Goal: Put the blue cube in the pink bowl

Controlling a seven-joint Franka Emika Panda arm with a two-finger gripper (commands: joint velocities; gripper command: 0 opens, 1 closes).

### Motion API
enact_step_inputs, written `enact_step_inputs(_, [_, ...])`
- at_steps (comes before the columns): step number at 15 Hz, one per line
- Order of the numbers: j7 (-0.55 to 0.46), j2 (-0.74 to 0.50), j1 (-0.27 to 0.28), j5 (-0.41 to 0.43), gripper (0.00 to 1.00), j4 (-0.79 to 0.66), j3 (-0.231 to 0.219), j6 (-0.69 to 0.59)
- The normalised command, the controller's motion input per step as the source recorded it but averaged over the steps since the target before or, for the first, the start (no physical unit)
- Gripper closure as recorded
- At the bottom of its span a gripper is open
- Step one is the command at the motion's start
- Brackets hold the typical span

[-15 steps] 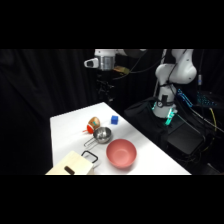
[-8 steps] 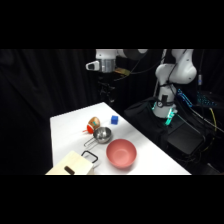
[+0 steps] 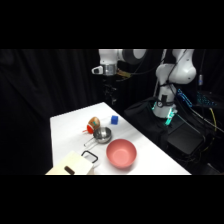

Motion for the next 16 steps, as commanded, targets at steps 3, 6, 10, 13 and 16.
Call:
enact_step_inputs(3, [-0.09,-0.16,-0.167,0.086,0.0,-0.27,-0.14,0.28])
enact_step_inputs(6, [0.02,-0.1,-0.138,0.123,0.0,-0.2,-0.096,0.31])
enact_step_inputs(10, [0.11,-0.04,-0.084,0.177,0.0,-0.17,-0.041,0.3])
enact_step_inputs(13, [0.17,0.08,-0.054,0.191,0.0,-0.15,-0.007,0.35])
enact_step_inputs(16, [0.18,0.15,-0.03,0.219,0.0,-0.13,0.008,0.38])
